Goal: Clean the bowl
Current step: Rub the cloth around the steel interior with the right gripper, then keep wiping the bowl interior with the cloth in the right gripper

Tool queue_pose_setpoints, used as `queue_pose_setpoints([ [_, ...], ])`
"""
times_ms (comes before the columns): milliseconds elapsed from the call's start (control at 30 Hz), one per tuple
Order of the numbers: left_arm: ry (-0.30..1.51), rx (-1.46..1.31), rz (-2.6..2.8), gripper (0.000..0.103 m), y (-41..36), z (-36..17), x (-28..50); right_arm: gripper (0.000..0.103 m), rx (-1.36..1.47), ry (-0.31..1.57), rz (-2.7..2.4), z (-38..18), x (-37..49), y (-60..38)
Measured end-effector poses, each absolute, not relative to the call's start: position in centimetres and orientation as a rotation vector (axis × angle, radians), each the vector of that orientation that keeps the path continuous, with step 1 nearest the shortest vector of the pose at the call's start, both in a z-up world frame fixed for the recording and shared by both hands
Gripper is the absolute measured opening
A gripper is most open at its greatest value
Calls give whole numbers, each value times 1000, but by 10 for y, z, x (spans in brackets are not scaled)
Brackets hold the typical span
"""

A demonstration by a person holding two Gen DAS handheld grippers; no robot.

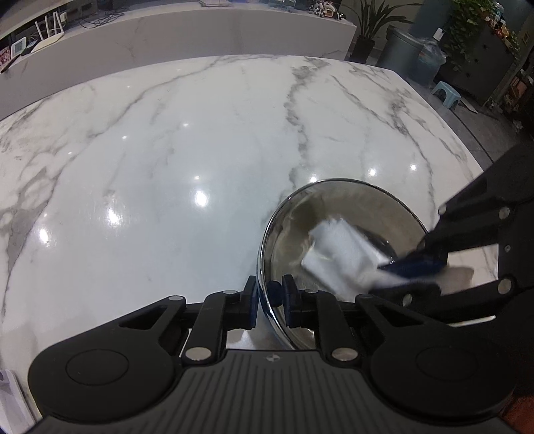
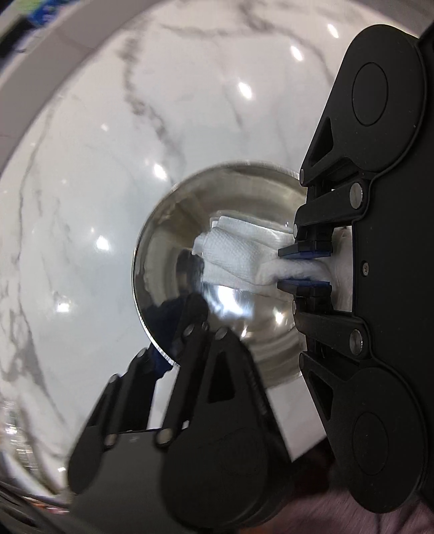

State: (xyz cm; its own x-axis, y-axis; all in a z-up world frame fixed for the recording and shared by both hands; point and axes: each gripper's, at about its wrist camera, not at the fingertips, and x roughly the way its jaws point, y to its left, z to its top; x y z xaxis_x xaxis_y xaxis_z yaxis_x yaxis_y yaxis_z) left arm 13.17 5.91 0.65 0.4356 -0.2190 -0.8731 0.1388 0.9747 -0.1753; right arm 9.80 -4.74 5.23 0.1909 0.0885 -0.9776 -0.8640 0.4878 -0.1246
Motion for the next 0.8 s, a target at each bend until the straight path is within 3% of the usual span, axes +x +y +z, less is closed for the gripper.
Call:
queue_pose_setpoints([
  [100,1113,-90,-224,14,59,6,132,11,-860,1160,778,51,93,-46],
  [233,1154,-110,-258,24,58,2,127,11,-793,1187,776,53,102,-50],
  [433,1163,-118,-297,24,58,2,121,11,-687,1220,782,57,123,-57],
  [633,1133,-94,-268,15,58,4,123,11,-658,1245,784,60,122,-50],
  [800,1105,-79,-239,13,57,7,127,11,-557,1315,877,51,120,-40],
])
